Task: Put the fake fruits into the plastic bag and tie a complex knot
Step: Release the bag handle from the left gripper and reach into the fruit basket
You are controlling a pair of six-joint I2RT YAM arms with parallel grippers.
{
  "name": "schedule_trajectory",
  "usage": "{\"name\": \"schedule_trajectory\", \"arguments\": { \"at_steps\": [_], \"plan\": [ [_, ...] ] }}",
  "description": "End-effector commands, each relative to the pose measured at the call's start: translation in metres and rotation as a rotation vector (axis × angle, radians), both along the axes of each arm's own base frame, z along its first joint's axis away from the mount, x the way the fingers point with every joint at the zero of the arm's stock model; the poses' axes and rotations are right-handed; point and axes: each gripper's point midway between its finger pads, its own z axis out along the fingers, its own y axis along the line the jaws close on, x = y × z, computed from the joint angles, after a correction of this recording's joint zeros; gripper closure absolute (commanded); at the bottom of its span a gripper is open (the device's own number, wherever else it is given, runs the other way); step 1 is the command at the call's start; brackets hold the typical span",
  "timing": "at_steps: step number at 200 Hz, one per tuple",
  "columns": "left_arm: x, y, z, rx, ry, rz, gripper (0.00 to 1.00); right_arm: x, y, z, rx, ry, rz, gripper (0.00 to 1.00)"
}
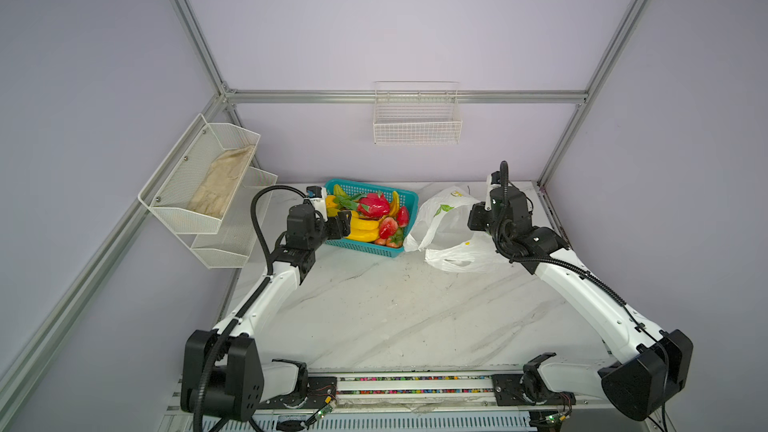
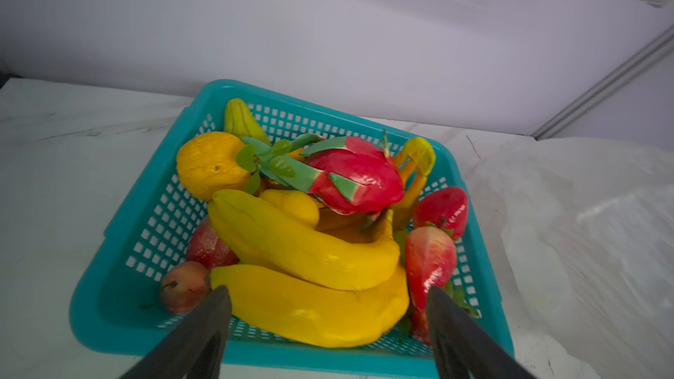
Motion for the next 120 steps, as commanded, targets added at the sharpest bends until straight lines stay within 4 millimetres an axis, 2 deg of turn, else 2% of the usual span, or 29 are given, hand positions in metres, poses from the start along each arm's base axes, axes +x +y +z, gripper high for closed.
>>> {"name": "schedule_trajectory", "arguments": {
  "at_steps": [1,35,53,99,120],
  "plan": [
    [0.043,0.025,0.039,-0.085,-0.018,0.120,0.20,0.000,0.000,-0.002,-0.009,-0.013,0.012,1.00],
    [0.089,0.045,0.009,-0.107,0.083,0.196,0.21,0.008,0.010,-0.010,-0.015,-0.005,0.050,1.00],
    [0.104,0.042,-0.003,-0.123,0.121,0.175,0.21,0.012,0.014,-0.013,-0.027,0.000,0.064,1.00],
    [0.122,0.047,-0.026,-0.169,0.159,0.218,0.21,0.017,0.017,-0.021,-0.054,0.005,0.085,1.00],
    [0.130,0.042,-0.034,-0.196,0.171,0.204,0.21,0.018,0.015,-0.022,-0.071,0.002,0.078,1.00]
  ]
}}
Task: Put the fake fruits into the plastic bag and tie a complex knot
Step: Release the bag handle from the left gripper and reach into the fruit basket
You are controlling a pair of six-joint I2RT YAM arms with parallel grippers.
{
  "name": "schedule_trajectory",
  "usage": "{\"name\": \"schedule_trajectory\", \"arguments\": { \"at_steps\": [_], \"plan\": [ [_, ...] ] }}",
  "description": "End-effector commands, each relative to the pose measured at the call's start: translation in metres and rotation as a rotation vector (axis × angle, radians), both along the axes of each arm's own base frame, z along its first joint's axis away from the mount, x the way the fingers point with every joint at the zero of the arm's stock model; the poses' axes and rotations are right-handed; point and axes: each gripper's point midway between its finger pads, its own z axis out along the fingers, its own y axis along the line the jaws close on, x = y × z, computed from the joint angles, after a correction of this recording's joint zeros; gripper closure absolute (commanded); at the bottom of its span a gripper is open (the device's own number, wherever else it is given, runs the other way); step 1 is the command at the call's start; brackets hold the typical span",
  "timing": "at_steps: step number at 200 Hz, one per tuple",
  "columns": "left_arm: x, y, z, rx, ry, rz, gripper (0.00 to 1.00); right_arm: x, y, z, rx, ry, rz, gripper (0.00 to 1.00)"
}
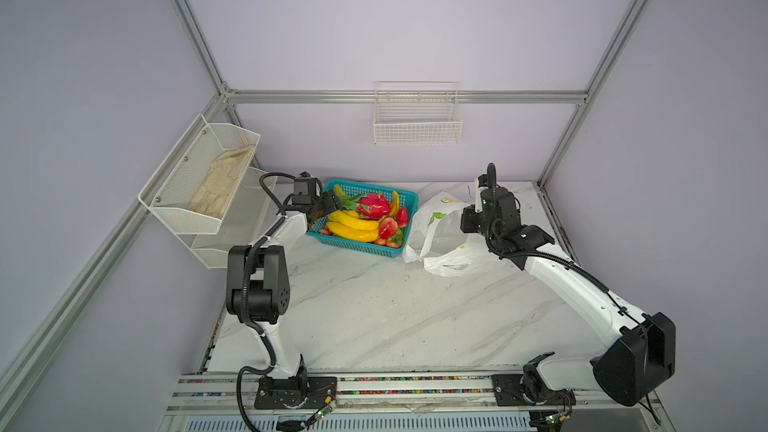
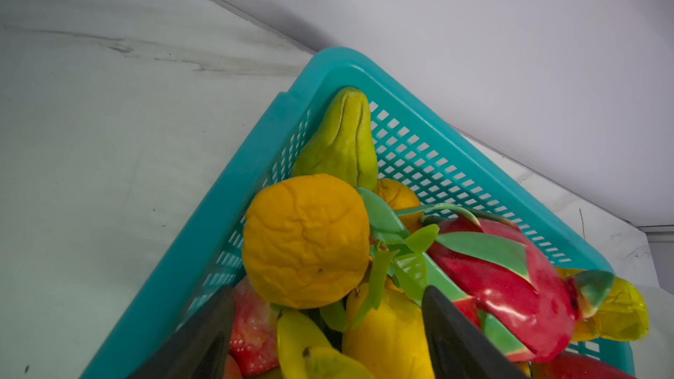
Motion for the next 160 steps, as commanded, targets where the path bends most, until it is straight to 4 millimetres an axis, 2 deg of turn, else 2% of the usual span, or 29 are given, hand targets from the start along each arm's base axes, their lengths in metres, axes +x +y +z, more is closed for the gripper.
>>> {"name": "schedule_trajectory", "arguments": {
  "at_steps": [1,32,110,160],
  "plan": [
    [0.027,0.000,0.047,-0.052,-0.113,0.008,0.21,0.004,-0.002,0.004,-0.021,-0.029,-0.001,1.00],
    [0.039,-0.008,0.038,-0.087,-0.104,-0.015,0.20,0.005,0.000,0.000,-0.024,-0.025,0.007,1.00],
    [0.062,-0.007,0.022,-0.076,-0.086,-0.016,0.20,0.006,0.001,-0.003,-0.024,-0.023,0.010,1.00],
    [0.073,-0.006,0.026,-0.067,-0.108,-0.021,0.34,0.005,0.000,-0.004,-0.020,-0.016,0.004,1.00]
  ]
}}
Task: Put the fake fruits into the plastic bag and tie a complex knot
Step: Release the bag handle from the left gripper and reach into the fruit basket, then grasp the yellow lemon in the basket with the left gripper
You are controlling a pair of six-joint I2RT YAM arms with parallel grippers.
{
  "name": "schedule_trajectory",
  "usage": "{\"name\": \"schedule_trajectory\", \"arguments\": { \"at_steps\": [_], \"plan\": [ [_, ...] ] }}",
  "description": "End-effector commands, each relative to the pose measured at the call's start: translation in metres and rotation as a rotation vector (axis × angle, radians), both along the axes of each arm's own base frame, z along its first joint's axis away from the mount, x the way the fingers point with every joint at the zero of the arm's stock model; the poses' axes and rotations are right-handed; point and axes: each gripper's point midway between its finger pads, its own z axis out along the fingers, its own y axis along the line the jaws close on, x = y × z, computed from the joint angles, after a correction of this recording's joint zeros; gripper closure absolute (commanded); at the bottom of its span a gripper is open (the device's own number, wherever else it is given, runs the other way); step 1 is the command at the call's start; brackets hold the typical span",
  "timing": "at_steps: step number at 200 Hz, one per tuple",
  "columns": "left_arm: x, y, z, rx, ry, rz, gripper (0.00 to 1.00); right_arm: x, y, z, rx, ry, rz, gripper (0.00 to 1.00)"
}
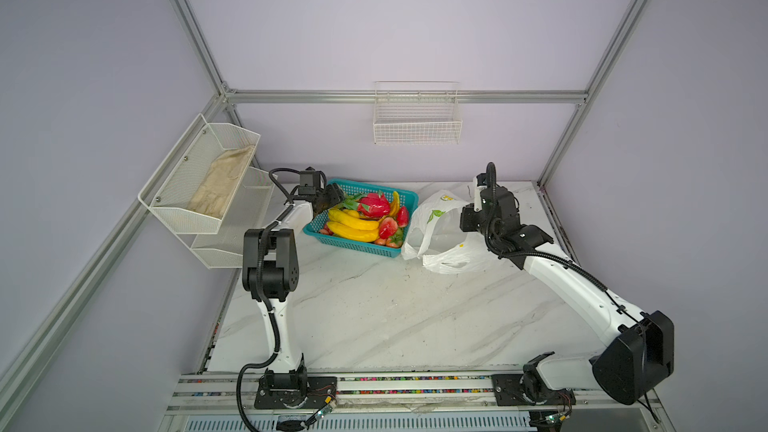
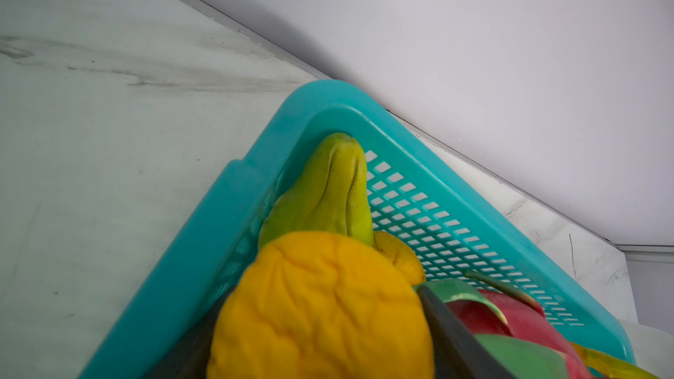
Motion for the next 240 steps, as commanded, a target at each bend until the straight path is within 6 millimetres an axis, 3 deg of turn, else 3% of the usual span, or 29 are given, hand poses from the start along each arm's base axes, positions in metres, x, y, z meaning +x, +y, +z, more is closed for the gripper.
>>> {"name": "schedule_trajectory", "arguments": {
  "at_steps": [1,56,115,148,159,178,191,218,240],
  "plan": [
    [0.020,0.002,0.048,-0.003,-0.114,0.004,0.35,0.001,-0.002,-0.006,-0.008,0.004,-0.007,1.00],
    [0.020,0.007,0.068,0.042,-0.158,0.007,0.50,-0.001,0.003,-0.003,0.022,0.006,0.013,1.00],
    [-0.001,0.008,0.120,0.063,-0.279,0.000,0.50,0.002,0.004,0.000,0.029,-0.002,0.011,1.00],
    [-0.016,0.008,0.138,0.072,-0.314,-0.005,0.49,0.002,0.006,0.004,0.040,-0.009,0.017,1.00],
    [-0.024,0.007,0.143,0.070,-0.322,-0.007,0.49,0.006,0.007,-0.005,0.029,0.012,0.011,1.00],
    [-0.048,0.000,0.159,0.060,-0.349,-0.023,0.50,0.006,0.004,-0.005,0.032,0.014,-0.008,1.00],
    [-0.076,-0.014,0.177,0.059,-0.394,-0.052,0.50,0.007,0.004,-0.004,0.042,0.014,-0.011,1.00],
    [-0.156,-0.072,0.202,0.007,-0.531,-0.184,0.51,0.008,0.009,-0.007,0.070,0.031,0.009,1.00],
    [-0.224,-0.132,0.216,-0.067,-0.651,-0.379,0.53,0.009,0.008,-0.008,0.075,0.038,0.010,1.00]
  ]
}}
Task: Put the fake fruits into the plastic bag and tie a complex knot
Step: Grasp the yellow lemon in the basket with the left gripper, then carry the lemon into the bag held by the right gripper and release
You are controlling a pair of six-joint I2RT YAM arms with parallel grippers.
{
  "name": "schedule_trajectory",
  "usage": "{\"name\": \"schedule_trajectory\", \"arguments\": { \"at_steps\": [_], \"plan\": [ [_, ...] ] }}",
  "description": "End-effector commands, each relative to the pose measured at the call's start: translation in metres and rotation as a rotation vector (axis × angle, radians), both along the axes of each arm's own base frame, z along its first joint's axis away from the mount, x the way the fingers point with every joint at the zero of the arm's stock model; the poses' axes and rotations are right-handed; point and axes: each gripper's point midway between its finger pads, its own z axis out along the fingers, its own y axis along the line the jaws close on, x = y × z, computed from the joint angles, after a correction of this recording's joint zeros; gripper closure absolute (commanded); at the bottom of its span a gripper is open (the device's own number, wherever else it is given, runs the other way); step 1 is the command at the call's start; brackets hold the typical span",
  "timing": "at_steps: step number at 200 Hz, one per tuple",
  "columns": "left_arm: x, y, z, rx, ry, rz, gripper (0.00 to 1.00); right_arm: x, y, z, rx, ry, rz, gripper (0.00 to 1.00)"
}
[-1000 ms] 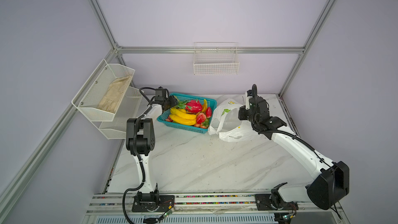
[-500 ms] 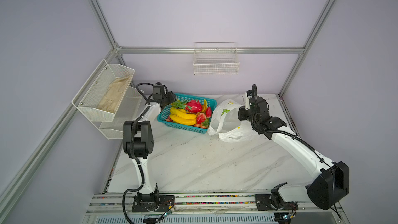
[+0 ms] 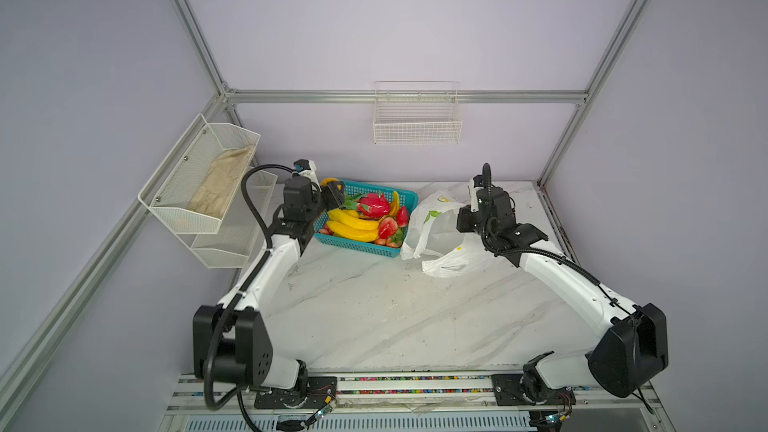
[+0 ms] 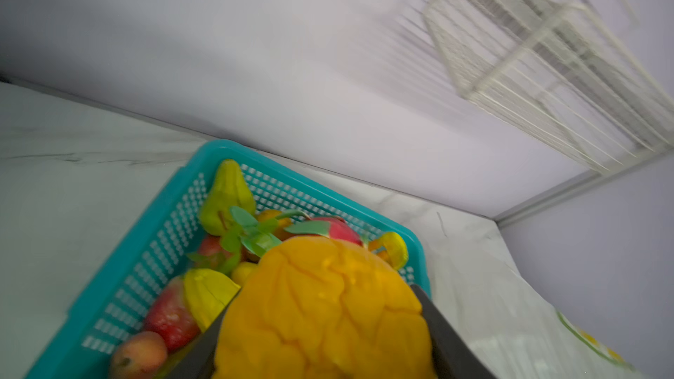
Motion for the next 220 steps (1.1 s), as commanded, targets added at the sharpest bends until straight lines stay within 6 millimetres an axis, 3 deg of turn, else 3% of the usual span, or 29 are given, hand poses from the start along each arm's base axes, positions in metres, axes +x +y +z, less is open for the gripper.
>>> {"name": "schedule_trajectory", "arguments": {
  "at_steps": [1,16,33,50,79,89,95,125,132,137,147,169,220],
  "plan": [
    [-0.064,-0.058,0.040,-0.047,-0.212,-0.216,0.53,0.005,0.000,0.008,0.035,-0.011,-0.003,1.00],
    [-0.103,-0.097,0.054,-0.066,-0.273,-0.359,0.55,0.005,0.004,0.006,0.052,0.002,0.019,1.00],
    [-0.134,-0.138,0.066,-0.070,-0.323,-0.505,0.56,0.003,0.013,0.005,0.088,0.014,0.060,1.00],
    [-0.149,-0.175,0.070,-0.047,-0.349,-0.622,0.57,-0.001,0.021,0.006,0.127,0.023,0.094,1.00],
    [-0.158,-0.228,0.067,-0.018,-0.347,-0.764,0.58,-0.011,0.028,0.014,0.192,0.029,0.135,1.00],
    [-0.155,-0.238,0.062,-0.006,-0.340,-0.778,0.58,-0.013,0.029,0.011,0.203,0.043,0.135,1.00],
    [-0.152,-0.242,0.059,0.000,-0.332,-0.775,0.58,-0.018,0.028,0.023,0.224,0.023,0.140,1.00],
    [-0.135,-0.257,0.039,0.029,-0.310,-0.773,0.58,-0.033,0.033,0.034,0.284,0.029,0.181,1.00],
    [-0.130,-0.257,0.040,0.039,-0.309,-0.755,0.58,-0.037,0.034,0.036,0.297,0.032,0.192,1.00],
    [-0.120,-0.262,0.022,0.067,-0.270,-0.737,0.58,-0.040,0.035,0.038,0.306,0.031,0.200,1.00],
    [-0.109,-0.262,0.013,0.090,-0.246,-0.695,0.59,-0.045,0.036,0.042,0.320,0.032,0.216,1.00],
    [-0.090,-0.265,0.001,0.138,-0.233,-0.648,0.58,-0.057,0.039,0.043,0.338,0.046,0.253,1.00],
    [-0.064,-0.285,-0.028,0.158,-0.215,-0.623,0.51,-0.077,0.057,0.058,0.472,0.058,0.366,1.00]
  ]
}}
